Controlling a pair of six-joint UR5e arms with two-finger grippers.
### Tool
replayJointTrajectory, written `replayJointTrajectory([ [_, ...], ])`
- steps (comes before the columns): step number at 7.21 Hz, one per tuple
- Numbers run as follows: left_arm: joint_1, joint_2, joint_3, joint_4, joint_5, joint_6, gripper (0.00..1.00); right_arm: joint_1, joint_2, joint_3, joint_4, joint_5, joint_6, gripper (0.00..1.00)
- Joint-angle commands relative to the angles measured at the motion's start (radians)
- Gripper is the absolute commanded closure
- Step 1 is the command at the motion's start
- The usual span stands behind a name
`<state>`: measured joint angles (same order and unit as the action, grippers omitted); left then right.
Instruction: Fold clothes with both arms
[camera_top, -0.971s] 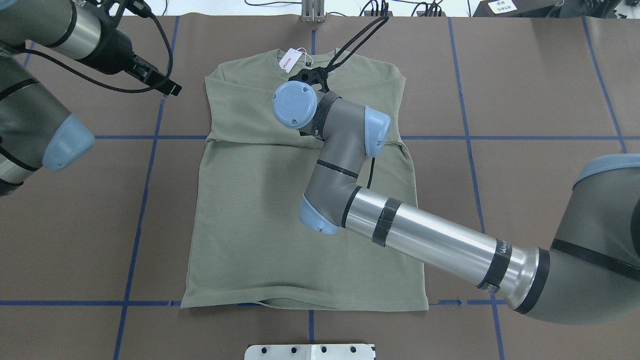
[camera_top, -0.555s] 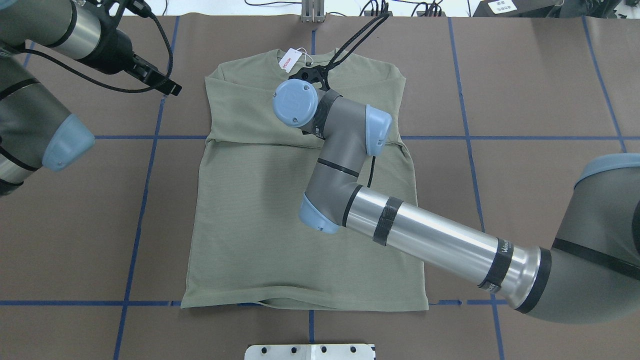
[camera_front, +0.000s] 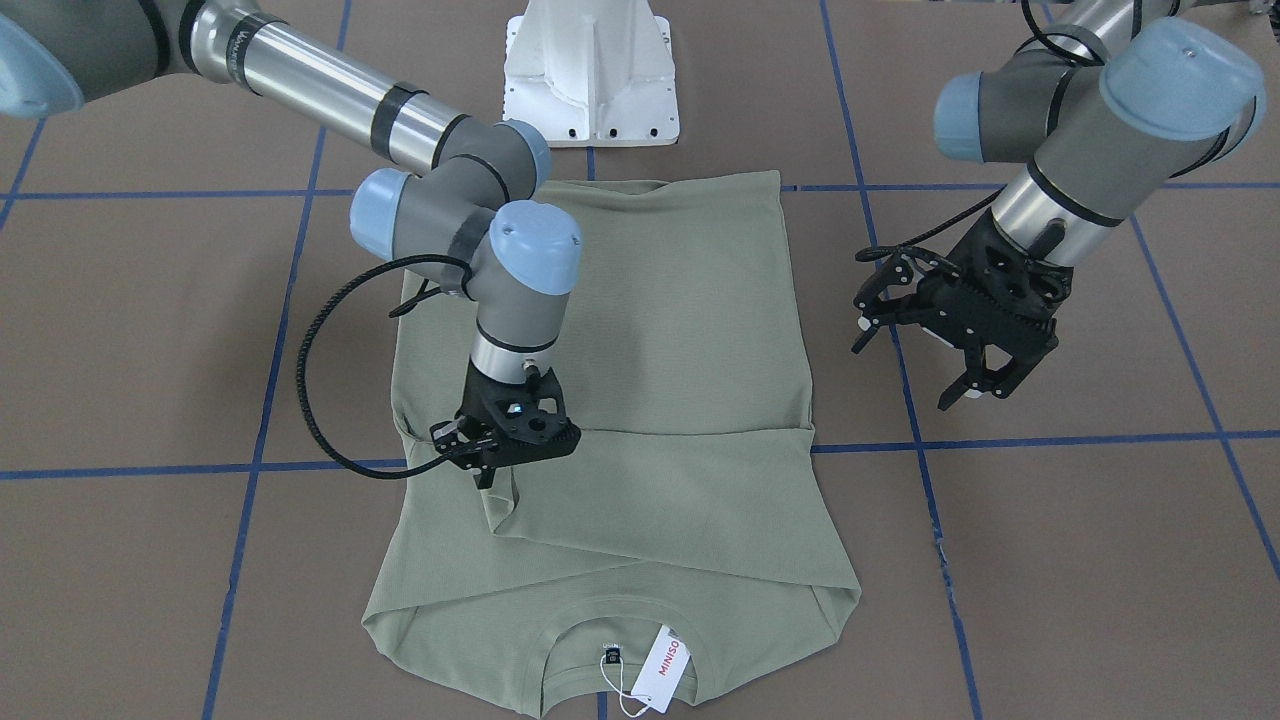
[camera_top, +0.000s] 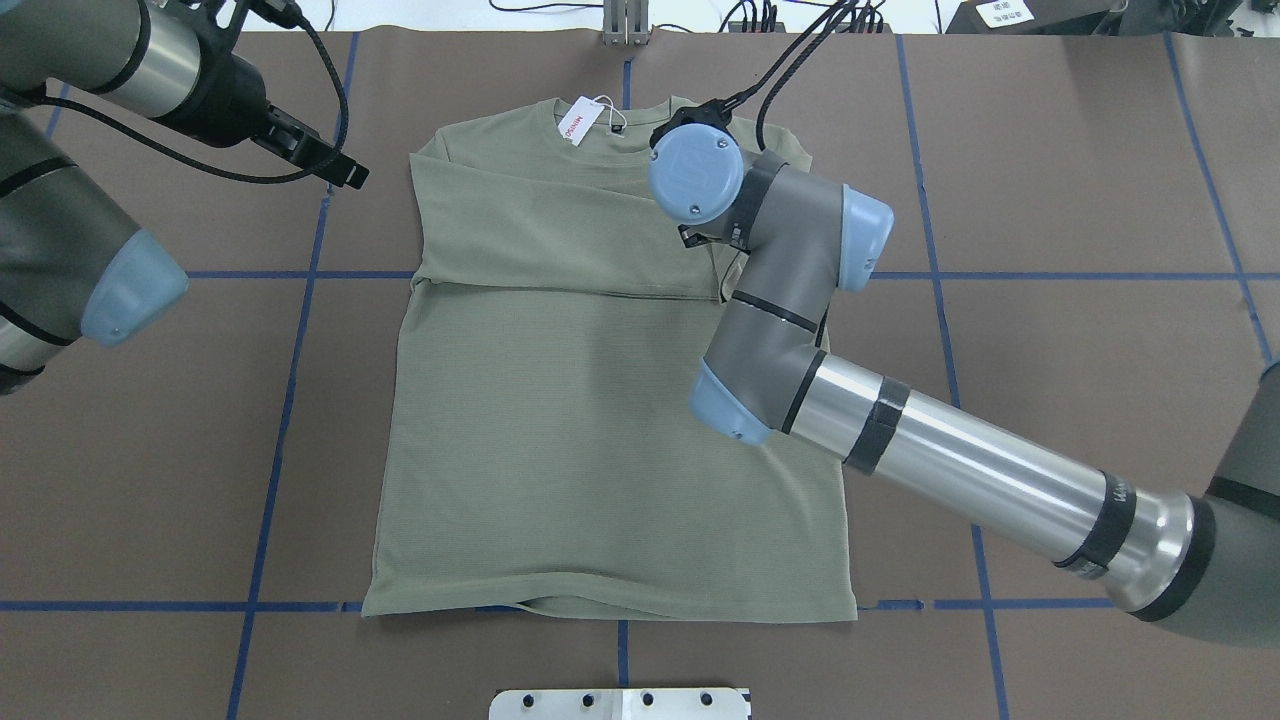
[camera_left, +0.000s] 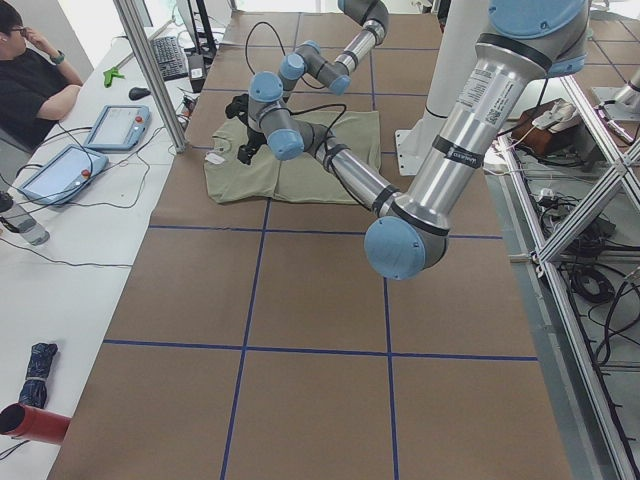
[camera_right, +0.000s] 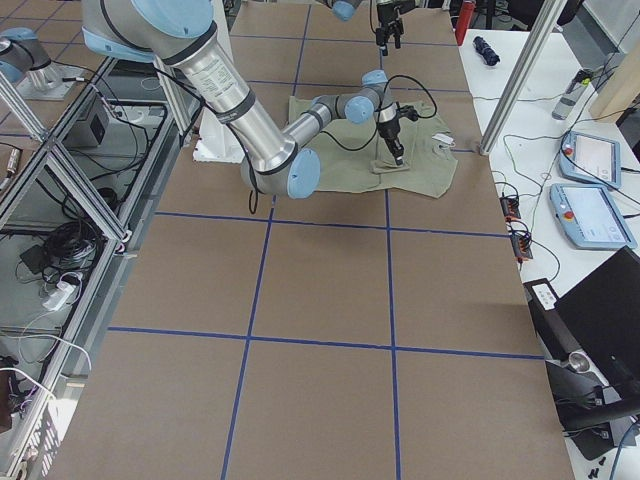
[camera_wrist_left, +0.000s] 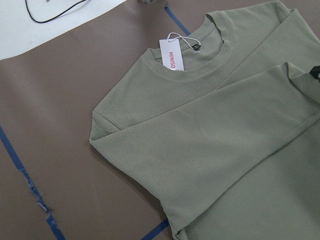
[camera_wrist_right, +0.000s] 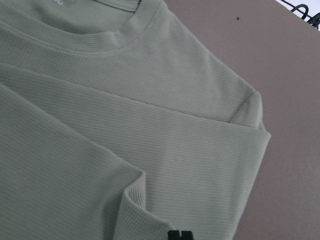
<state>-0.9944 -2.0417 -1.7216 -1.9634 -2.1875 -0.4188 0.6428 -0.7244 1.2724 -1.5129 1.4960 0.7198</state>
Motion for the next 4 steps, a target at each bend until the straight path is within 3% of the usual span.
replayJointTrajectory([
  [1,0.002,0.0,-0.006,0.0,0.0,-0.008,0.0,0.046,-0.038,0.016,0.003,0.003,-0.077,1.0],
  [4,0.003,0.0,-0.006,0.0,0.002,-0.012,0.0,0.06,-0.052,0.016,0.014,0.001,-0.099,1.0],
])
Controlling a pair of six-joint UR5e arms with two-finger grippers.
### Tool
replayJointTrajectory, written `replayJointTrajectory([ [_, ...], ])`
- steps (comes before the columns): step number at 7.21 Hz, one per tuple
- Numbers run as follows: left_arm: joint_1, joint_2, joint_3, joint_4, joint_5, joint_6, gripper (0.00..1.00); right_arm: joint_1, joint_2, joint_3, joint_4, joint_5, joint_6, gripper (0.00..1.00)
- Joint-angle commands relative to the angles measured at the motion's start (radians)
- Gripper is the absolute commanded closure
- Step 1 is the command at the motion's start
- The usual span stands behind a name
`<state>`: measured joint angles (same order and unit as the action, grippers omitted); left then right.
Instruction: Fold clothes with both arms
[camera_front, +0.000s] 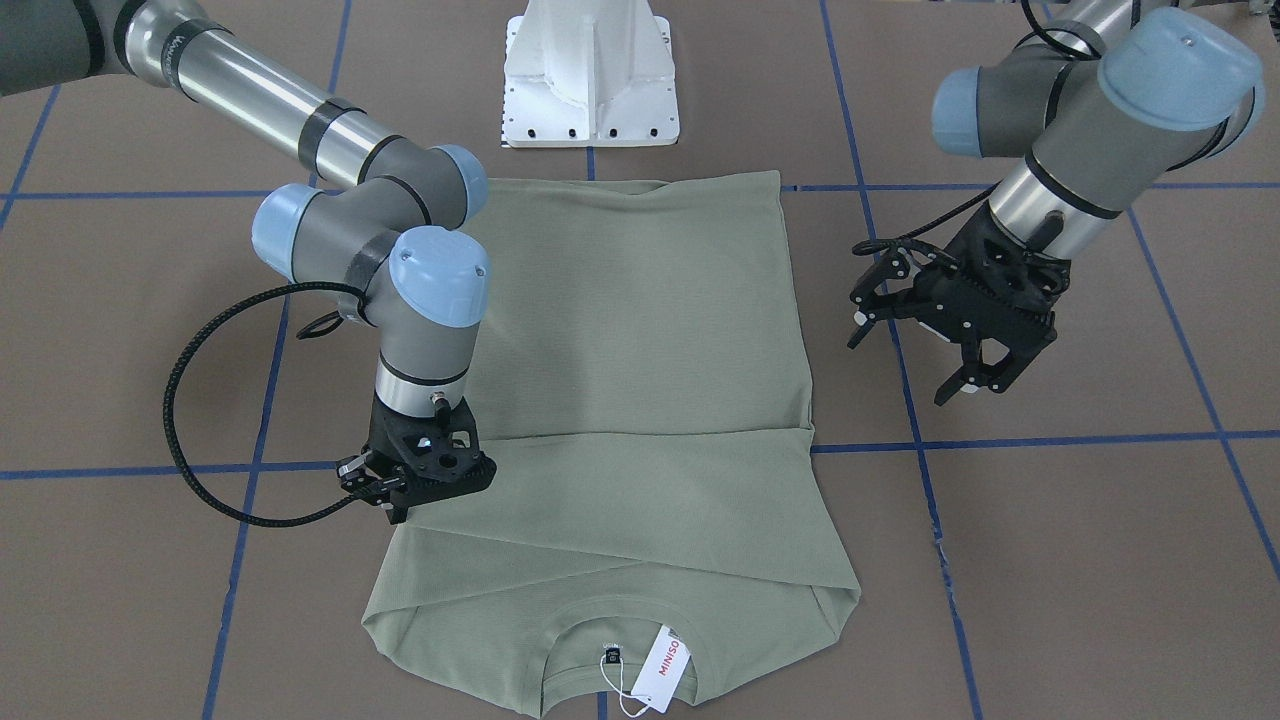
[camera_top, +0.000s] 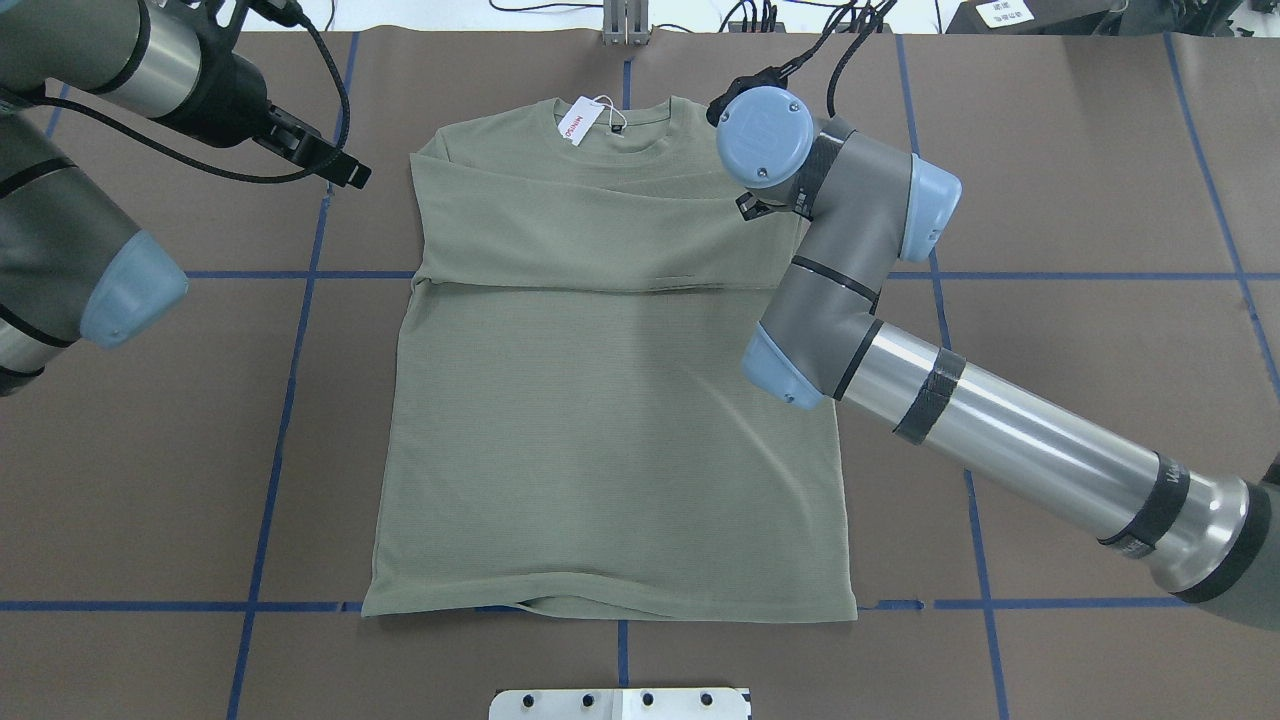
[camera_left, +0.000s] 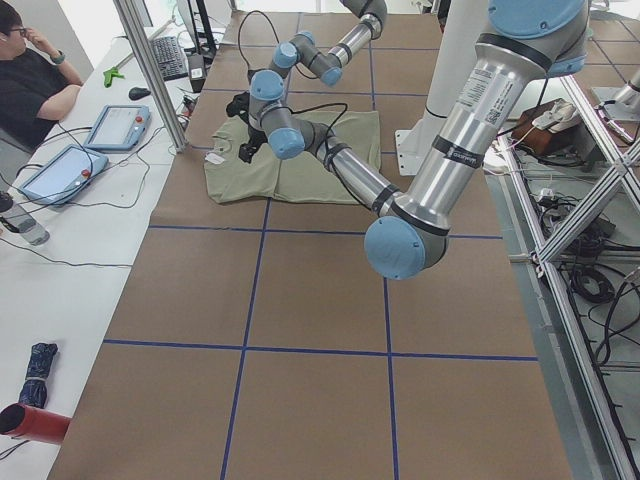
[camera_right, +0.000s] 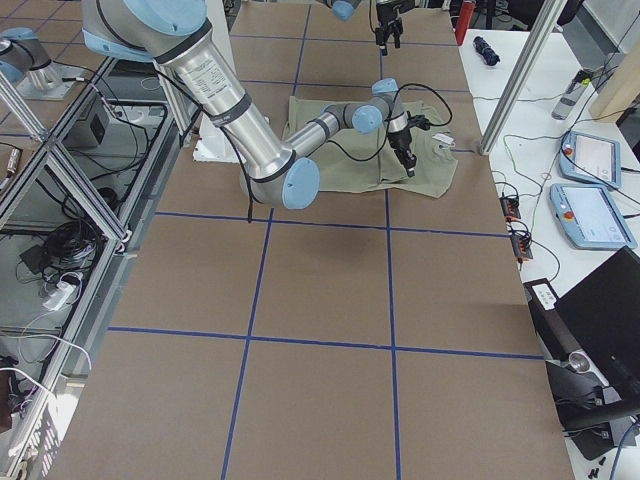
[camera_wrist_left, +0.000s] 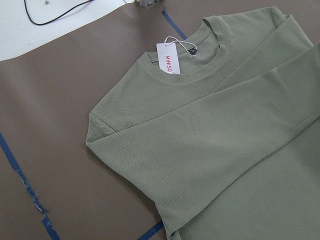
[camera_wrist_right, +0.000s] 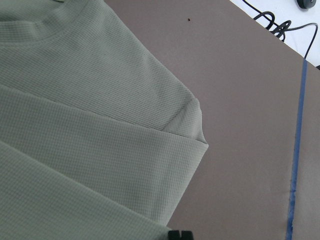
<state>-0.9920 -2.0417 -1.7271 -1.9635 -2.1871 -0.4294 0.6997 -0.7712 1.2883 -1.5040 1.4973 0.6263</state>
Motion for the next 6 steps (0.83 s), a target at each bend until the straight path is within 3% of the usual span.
replayJointTrajectory([
  [1,0.001,0.0,0.0,0.0,0.001,-0.002,0.0,0.001,-0.005,-0.004,0.007,-0.003,0.01,0.36],
  [2,0.001,0.0,0.0,0.002,0.001,-0.002,0.0,0.0,-0.003,-0.004,0.046,0.001,0.035,0.0],
  [4,0.004,0.0,-0.009,0.005,0.022,-0.078,0.0,0.027,-0.013,0.043,0.105,0.178,0.147,0.0],
  [5,0.024,0.03,-0.041,0.005,0.079,-0.195,0.0,0.026,-0.058,0.125,0.107,0.243,0.265,0.0],
  [6,0.092,0.082,-0.121,0.005,0.143,-0.341,0.0,0.021,-0.16,0.279,0.102,0.251,0.288,0.0],
])
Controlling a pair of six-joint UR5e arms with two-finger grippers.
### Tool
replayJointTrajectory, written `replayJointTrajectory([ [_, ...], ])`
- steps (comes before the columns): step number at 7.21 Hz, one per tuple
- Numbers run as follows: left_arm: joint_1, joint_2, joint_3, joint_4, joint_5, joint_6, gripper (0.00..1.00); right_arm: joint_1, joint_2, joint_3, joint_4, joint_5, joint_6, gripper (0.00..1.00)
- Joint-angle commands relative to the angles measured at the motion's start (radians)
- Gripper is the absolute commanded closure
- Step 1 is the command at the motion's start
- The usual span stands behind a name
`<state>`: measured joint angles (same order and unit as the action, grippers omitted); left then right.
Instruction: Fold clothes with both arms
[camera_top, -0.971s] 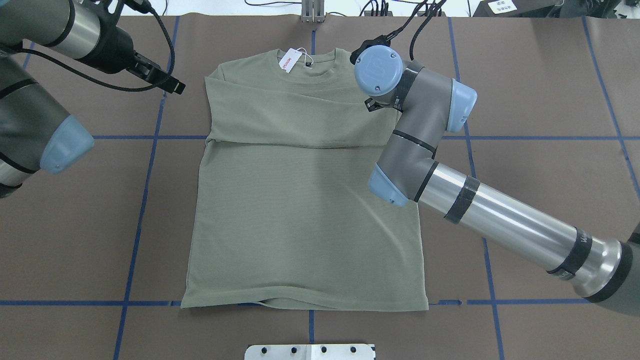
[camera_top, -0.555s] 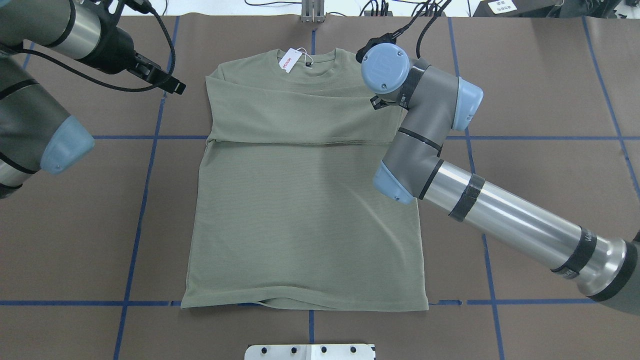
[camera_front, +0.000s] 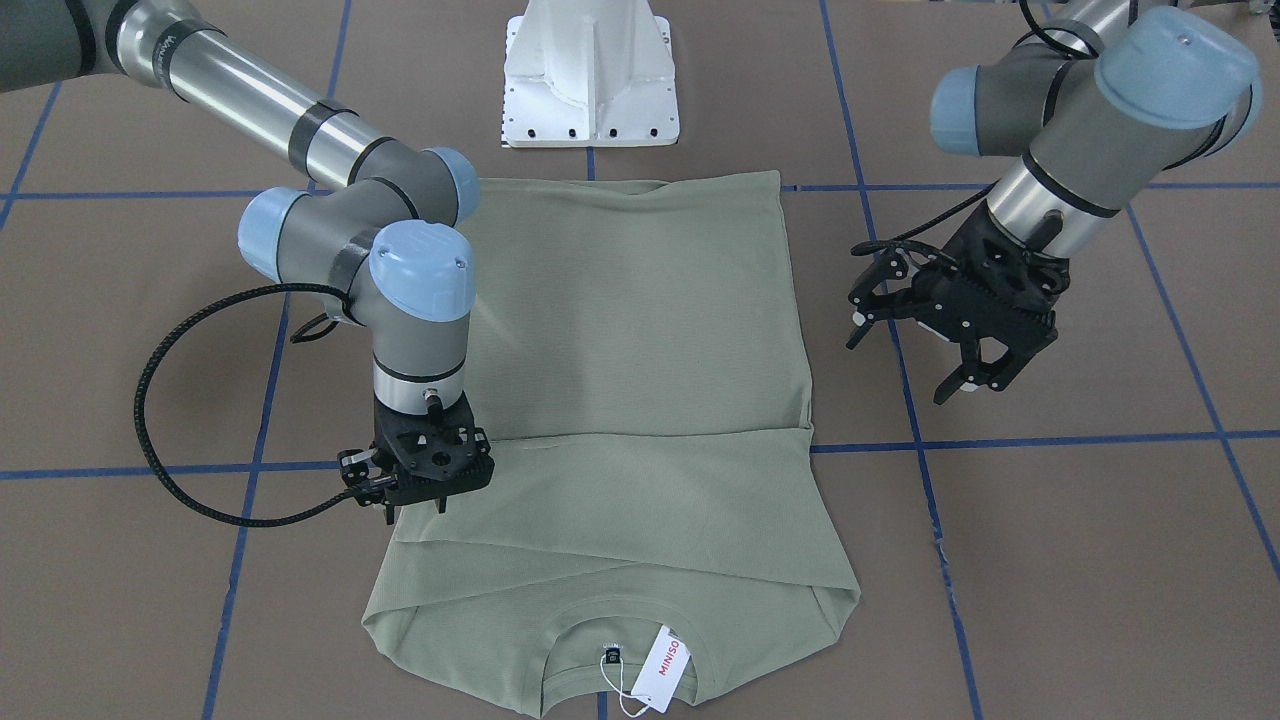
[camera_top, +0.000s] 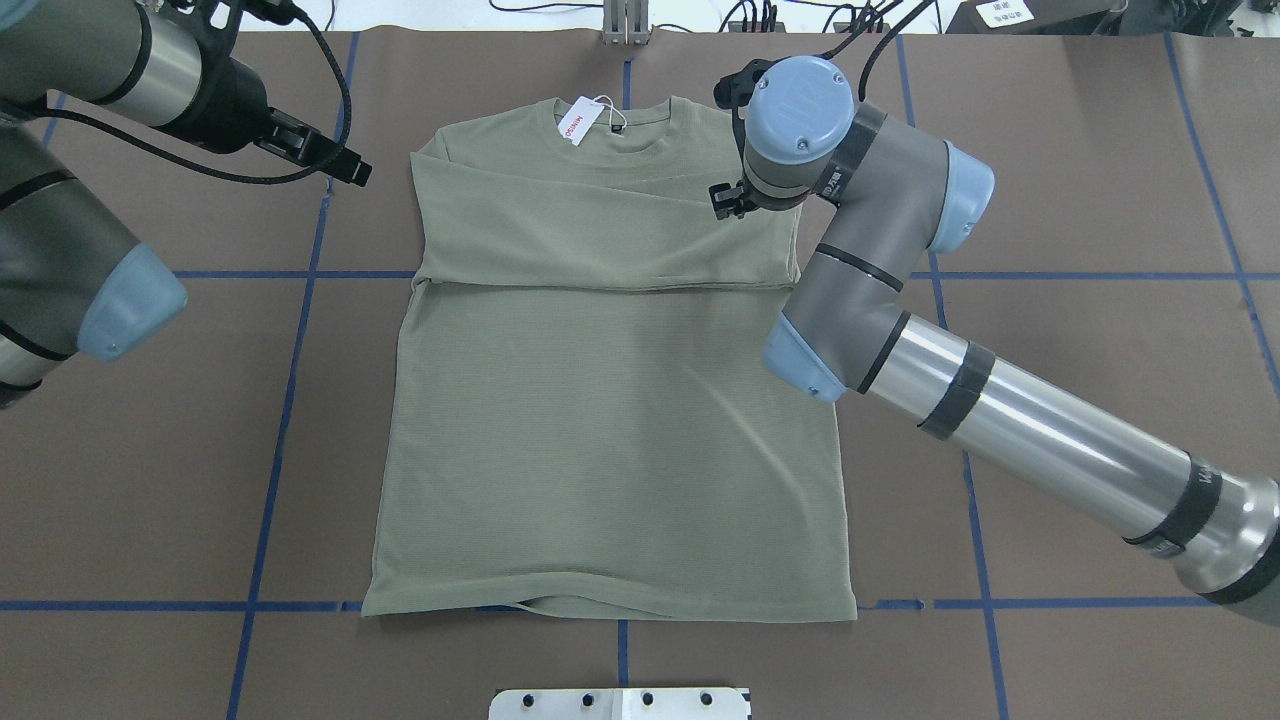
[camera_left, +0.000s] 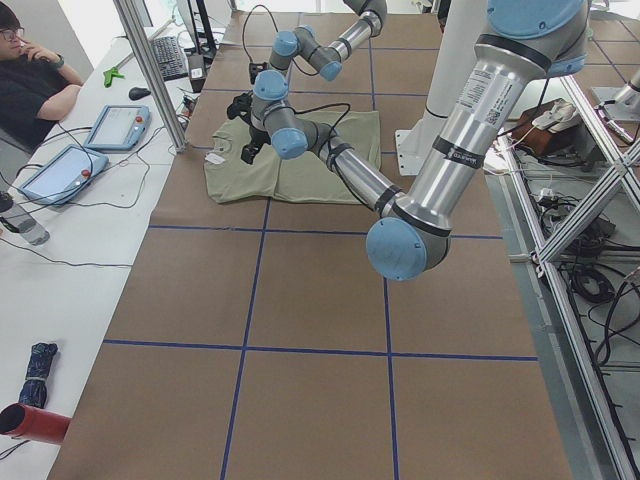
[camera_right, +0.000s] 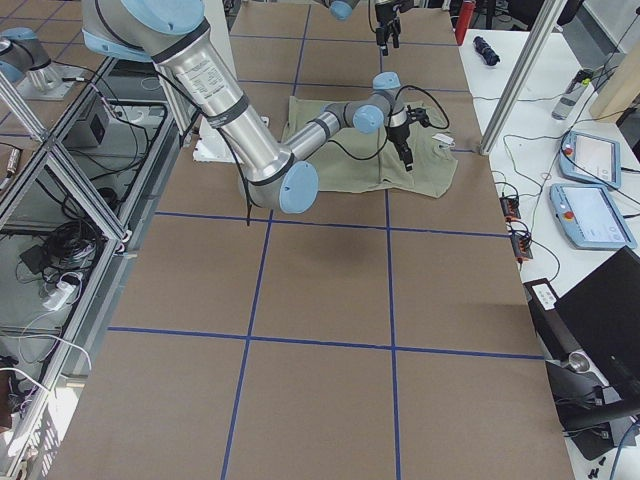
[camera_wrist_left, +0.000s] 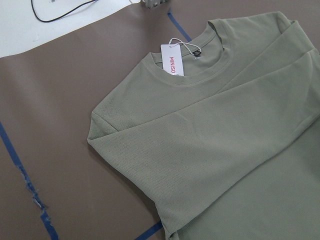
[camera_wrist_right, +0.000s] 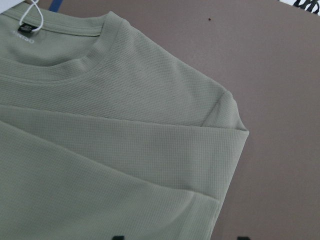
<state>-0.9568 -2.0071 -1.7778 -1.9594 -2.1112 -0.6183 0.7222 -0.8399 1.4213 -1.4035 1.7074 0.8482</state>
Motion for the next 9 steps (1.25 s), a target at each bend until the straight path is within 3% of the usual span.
replayJointTrajectory([
  [1,0.134,0.107,-0.153,0.0,0.144,-0.276,0.0,-0.026,-0.232,0.336,0.001,0.061,0.165,0.0],
  [2,0.206,0.164,-0.228,-0.004,0.198,-0.414,0.0,-0.068,-0.358,0.504,0.004,0.058,0.272,0.0],
  [4,0.335,0.275,-0.282,-0.126,0.293,-0.591,0.01,-0.162,-0.52,0.716,0.008,0.049,0.51,0.0],
  [6,0.508,0.358,-0.284,-0.231,0.471,-0.794,0.05,-0.326,-0.716,0.911,0.009,-0.068,0.745,0.02],
  [8,0.678,0.415,-0.285,-0.287,0.612,-0.981,0.13,-0.517,-0.768,0.939,0.068,-0.293,0.924,0.03],
  [9,0.766,0.459,-0.285,-0.34,0.688,-1.068,0.19,-0.555,-0.818,0.938,0.146,-0.322,0.963,0.04],
])
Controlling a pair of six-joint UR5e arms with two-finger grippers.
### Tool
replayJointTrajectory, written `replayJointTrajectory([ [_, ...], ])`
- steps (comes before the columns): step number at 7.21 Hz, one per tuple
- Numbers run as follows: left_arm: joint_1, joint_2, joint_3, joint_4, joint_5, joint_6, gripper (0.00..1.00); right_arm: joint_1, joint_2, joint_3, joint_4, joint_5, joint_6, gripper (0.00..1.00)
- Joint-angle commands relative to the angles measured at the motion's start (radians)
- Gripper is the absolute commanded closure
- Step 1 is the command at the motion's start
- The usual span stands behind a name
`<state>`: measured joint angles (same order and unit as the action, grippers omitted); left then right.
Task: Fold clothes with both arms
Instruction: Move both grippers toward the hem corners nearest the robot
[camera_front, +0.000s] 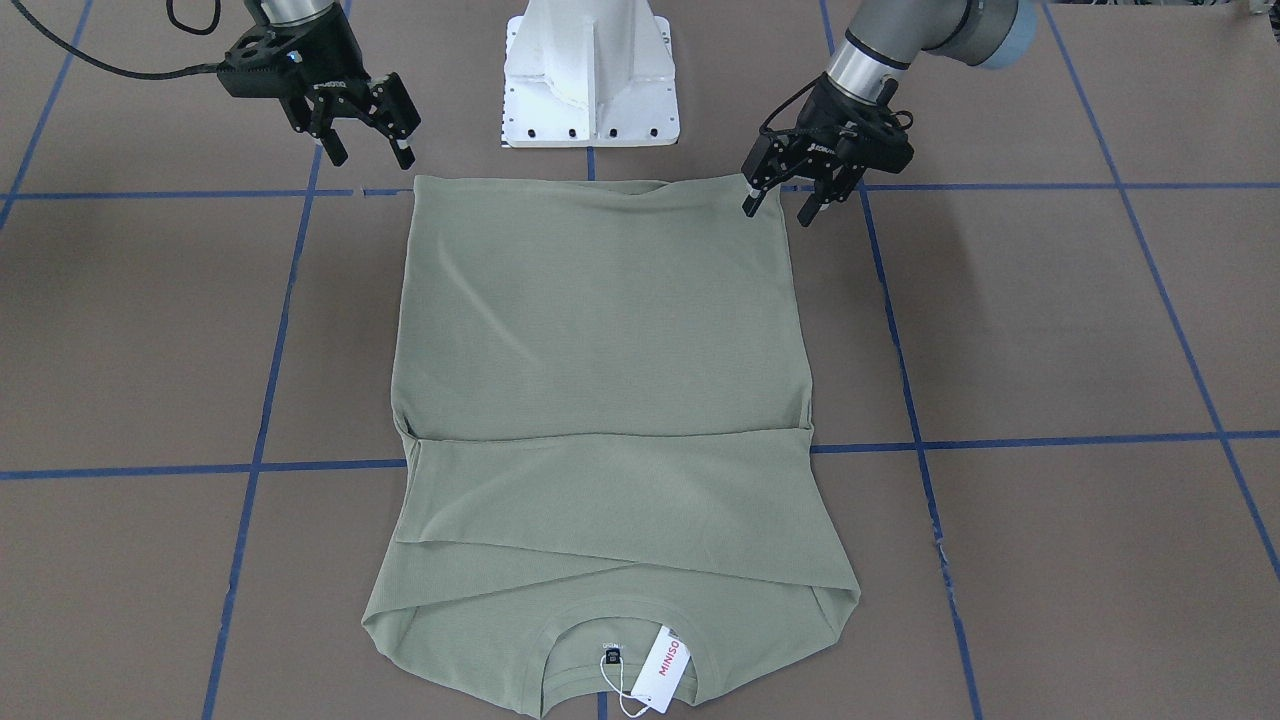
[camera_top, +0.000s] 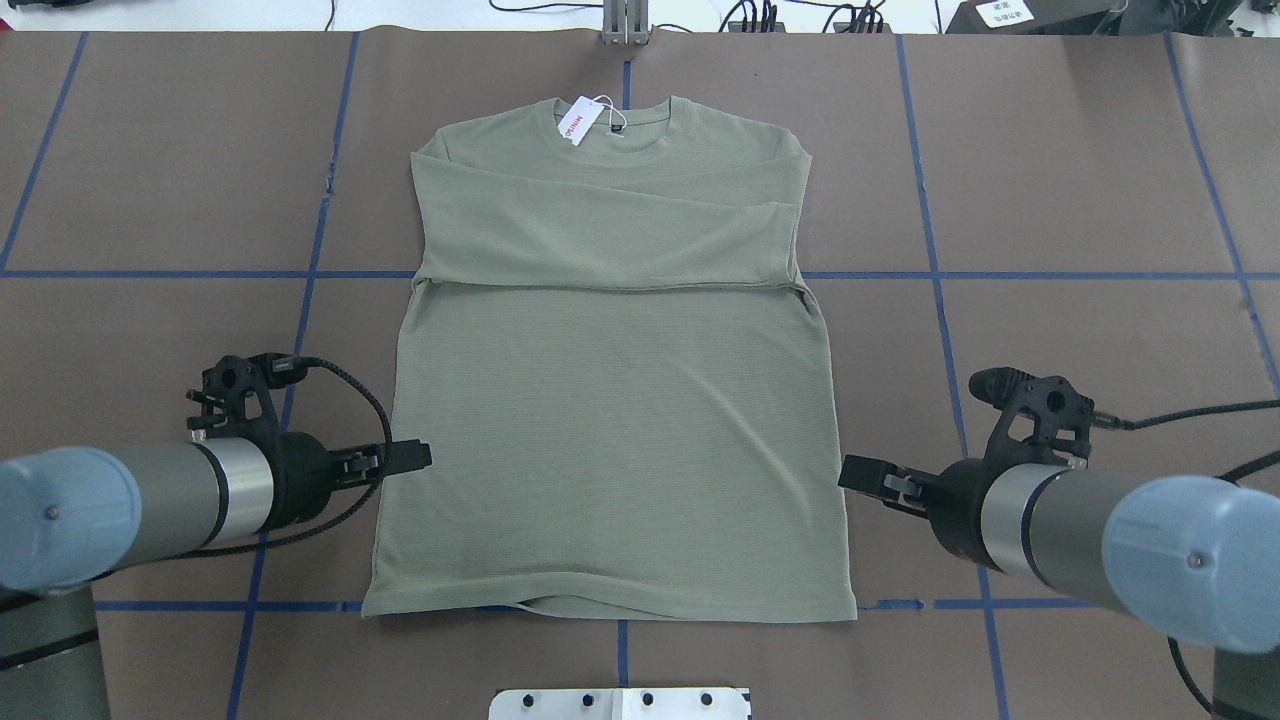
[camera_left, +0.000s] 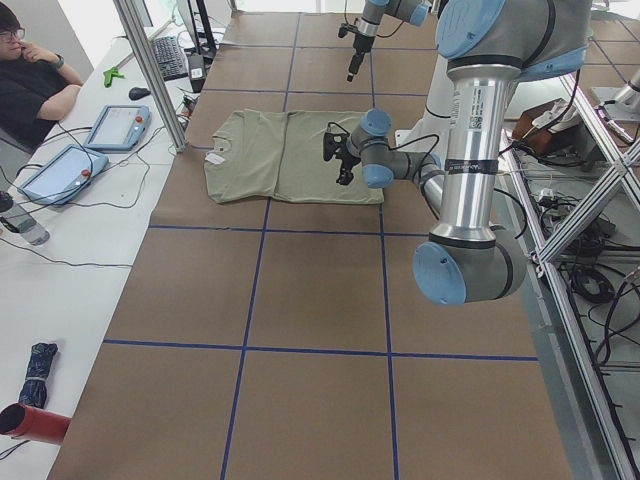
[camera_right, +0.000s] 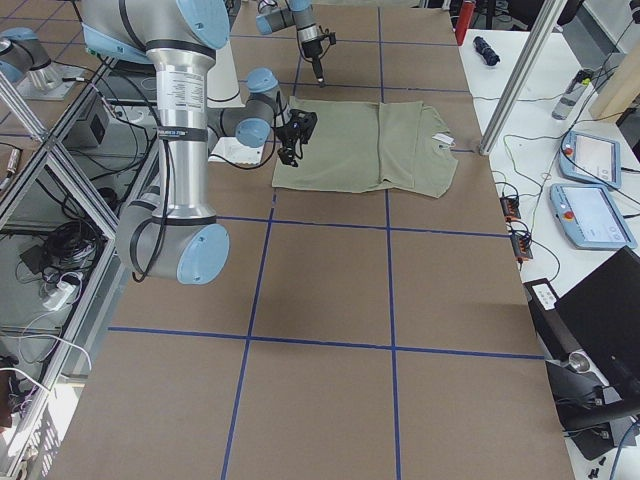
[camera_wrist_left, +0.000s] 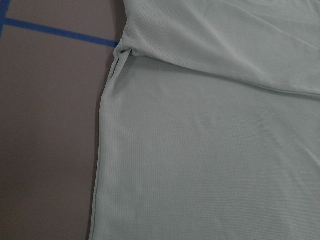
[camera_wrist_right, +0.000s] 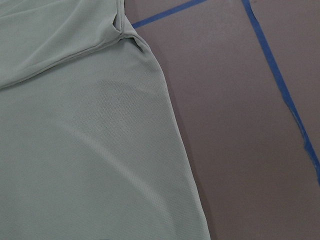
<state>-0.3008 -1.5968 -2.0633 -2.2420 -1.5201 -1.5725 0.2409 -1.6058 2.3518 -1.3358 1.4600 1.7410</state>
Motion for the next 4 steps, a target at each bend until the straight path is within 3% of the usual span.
replayJointTrajectory([
  [1,0.156,0.067,0.005,-0.062,0.142,-0.147,0.2,-0.101,-0.095,-0.003,0.163,-0.122,0.087,0.05],
  [4,0.219,0.098,0.028,-0.062,0.166,-0.166,0.2,-0.103,-0.108,-0.029,0.218,-0.141,0.087,0.02],
])
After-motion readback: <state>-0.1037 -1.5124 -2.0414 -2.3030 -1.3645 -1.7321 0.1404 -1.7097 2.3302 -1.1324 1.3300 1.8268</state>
